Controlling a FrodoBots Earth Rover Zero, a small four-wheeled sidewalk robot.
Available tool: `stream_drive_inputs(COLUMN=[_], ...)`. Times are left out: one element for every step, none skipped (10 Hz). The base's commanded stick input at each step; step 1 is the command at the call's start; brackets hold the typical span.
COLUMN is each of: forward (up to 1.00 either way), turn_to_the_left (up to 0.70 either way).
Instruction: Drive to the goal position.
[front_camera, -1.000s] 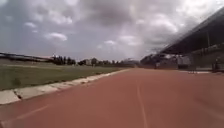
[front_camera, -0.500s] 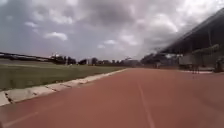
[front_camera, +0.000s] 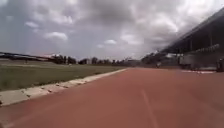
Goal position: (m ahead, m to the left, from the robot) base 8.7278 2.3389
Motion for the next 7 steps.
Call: stream_drive_inputs(forward=[0.45,0.45,0.45,0.45,0.45,0.45,0.45], turn_to_the_left=[0.0,0.0,0.0,0.0,0.0,0.0,0.0])
